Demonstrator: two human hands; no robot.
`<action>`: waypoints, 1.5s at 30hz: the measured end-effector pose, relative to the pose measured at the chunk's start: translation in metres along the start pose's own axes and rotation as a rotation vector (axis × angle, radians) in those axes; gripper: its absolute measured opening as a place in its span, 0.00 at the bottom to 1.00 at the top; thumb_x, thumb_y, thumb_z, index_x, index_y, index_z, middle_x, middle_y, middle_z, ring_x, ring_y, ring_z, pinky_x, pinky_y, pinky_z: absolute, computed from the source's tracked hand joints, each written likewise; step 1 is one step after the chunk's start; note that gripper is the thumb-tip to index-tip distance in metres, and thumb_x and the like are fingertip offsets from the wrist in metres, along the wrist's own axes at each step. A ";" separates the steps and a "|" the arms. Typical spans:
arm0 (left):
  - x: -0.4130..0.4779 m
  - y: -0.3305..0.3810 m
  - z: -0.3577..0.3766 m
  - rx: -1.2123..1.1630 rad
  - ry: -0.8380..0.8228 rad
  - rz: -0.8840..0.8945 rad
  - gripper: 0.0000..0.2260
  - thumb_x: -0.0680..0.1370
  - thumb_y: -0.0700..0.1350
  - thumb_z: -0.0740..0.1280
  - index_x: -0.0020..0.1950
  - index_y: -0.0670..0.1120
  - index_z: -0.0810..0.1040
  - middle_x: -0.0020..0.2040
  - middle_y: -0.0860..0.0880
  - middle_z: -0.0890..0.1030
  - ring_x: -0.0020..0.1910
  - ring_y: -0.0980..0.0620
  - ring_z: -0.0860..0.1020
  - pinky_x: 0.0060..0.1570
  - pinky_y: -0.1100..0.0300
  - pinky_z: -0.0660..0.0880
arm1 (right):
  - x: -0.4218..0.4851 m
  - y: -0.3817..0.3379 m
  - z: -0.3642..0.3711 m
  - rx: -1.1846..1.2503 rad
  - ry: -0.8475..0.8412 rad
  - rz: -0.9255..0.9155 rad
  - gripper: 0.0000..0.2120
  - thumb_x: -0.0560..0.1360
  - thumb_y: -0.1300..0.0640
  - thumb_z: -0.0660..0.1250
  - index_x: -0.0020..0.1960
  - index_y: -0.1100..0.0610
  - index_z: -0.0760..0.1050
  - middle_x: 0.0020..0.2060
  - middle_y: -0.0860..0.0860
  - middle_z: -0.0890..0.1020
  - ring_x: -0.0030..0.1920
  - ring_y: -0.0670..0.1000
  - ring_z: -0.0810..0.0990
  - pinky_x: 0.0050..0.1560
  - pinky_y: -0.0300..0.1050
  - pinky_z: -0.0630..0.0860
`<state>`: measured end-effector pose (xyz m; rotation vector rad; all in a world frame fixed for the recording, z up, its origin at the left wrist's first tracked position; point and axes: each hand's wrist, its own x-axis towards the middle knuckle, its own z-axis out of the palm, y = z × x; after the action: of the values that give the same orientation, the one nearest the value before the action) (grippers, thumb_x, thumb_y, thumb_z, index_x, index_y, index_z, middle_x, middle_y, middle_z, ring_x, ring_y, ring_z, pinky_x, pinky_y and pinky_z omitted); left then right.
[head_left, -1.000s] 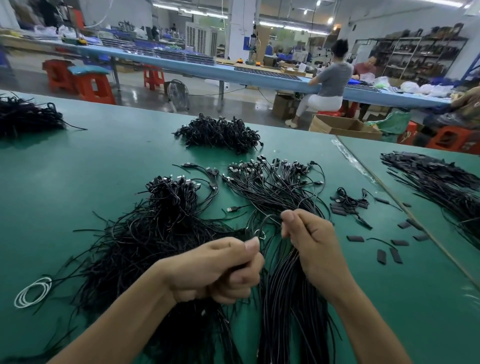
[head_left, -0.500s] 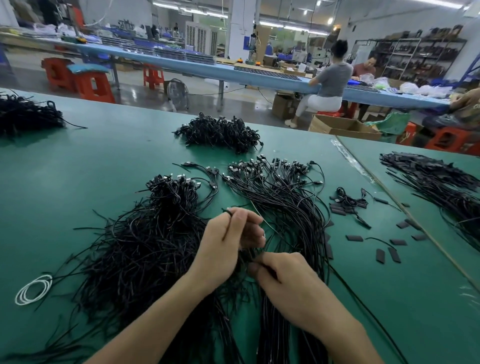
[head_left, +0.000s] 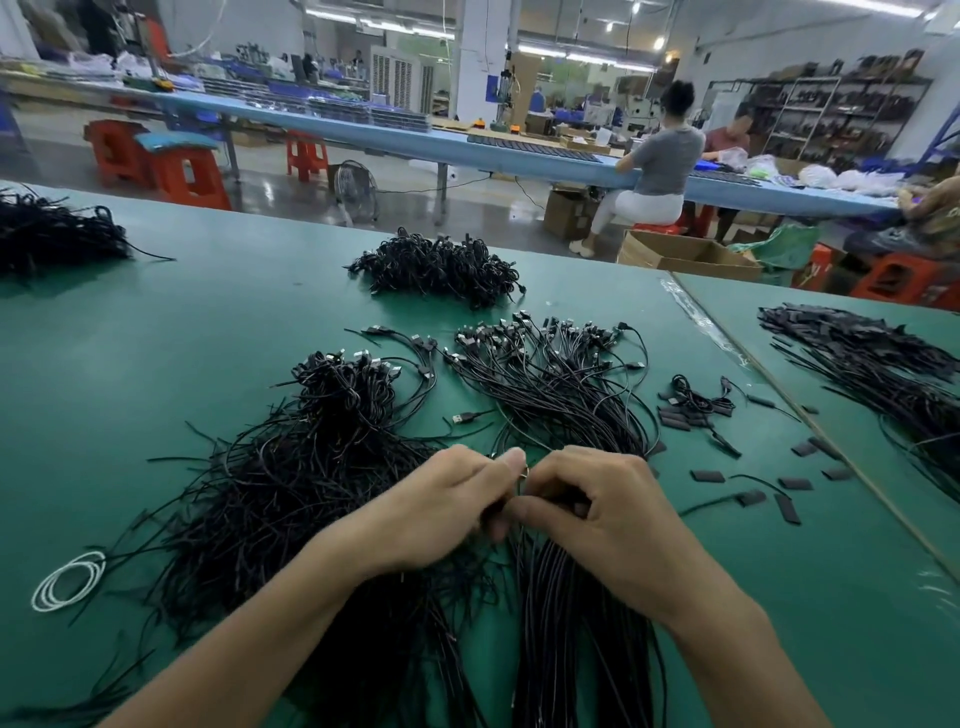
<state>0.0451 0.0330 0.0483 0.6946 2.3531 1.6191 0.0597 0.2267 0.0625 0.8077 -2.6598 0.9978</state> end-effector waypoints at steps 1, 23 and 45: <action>-0.003 0.003 -0.007 -0.063 -0.028 -0.018 0.26 0.82 0.60 0.54 0.29 0.50 0.73 0.22 0.55 0.68 0.21 0.58 0.63 0.24 0.67 0.62 | -0.001 0.006 0.002 0.013 -0.019 0.037 0.16 0.75 0.35 0.65 0.40 0.47 0.78 0.37 0.40 0.78 0.40 0.44 0.77 0.38 0.33 0.69; -0.001 0.032 -0.016 -1.228 0.002 0.207 0.16 0.81 0.52 0.61 0.39 0.46 0.79 0.28 0.53 0.72 0.25 0.59 0.71 0.26 0.67 0.72 | 0.009 -0.015 0.031 0.370 -0.077 0.214 0.15 0.80 0.41 0.57 0.38 0.42 0.75 0.27 0.49 0.71 0.27 0.49 0.67 0.27 0.49 0.66; -0.013 0.005 -0.015 -0.504 -0.088 -0.066 0.26 0.79 0.64 0.56 0.27 0.51 0.71 0.20 0.55 0.64 0.16 0.58 0.60 0.19 0.68 0.58 | 0.017 -0.029 -0.017 0.289 0.146 0.023 0.11 0.70 0.41 0.74 0.40 0.48 0.82 0.29 0.44 0.78 0.28 0.42 0.70 0.30 0.34 0.66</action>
<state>0.0516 0.0157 0.0573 0.5574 1.7718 1.9886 0.0610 0.2120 0.0971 0.7256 -2.4408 1.4127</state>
